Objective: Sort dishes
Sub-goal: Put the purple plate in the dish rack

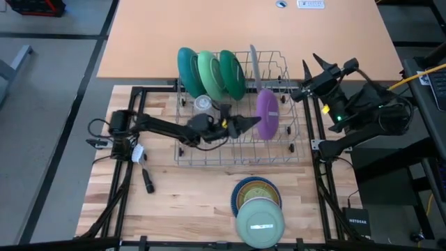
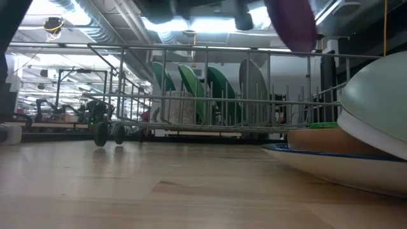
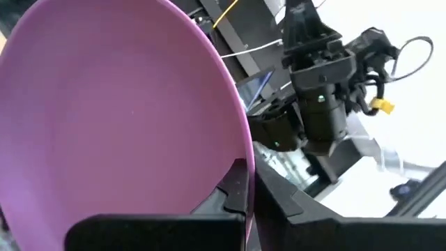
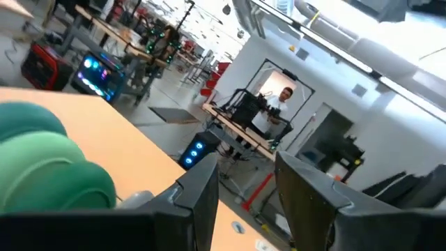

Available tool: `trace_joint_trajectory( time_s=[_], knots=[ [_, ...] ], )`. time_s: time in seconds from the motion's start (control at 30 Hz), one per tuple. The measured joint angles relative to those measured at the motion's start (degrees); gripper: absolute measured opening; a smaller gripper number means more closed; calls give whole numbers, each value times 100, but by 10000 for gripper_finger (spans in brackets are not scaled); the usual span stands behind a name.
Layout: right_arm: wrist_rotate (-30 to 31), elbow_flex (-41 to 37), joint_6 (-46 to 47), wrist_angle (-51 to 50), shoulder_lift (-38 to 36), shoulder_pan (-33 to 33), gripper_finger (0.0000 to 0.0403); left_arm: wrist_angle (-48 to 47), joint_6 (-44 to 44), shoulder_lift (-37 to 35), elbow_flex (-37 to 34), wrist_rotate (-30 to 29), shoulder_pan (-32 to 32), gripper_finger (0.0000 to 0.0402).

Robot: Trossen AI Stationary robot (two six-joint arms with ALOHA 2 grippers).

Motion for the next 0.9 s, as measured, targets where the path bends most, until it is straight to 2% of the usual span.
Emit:
trace_joint_trajectory(
  time_s=[0.13, 0.27, 0.43, 0.9],
  knots=[
    [7, 0, 17, -152, -24, -266, 144, -127, -254, 537, 659, -51, -7, 0],
    [30, 0, 17, -329, -13, -633, 144, -430, -529, 713, 986, -198, -5, 0],
    [29, 0, 64, -646, -64, -988, 144, -1094, -829, 746, 1004, -614, -4, 0],
    [-662, 0, 1907, -2610, -179, -1419, 144, -1783, -1047, 729, 1013, -725, 151, 0]
  ],
)
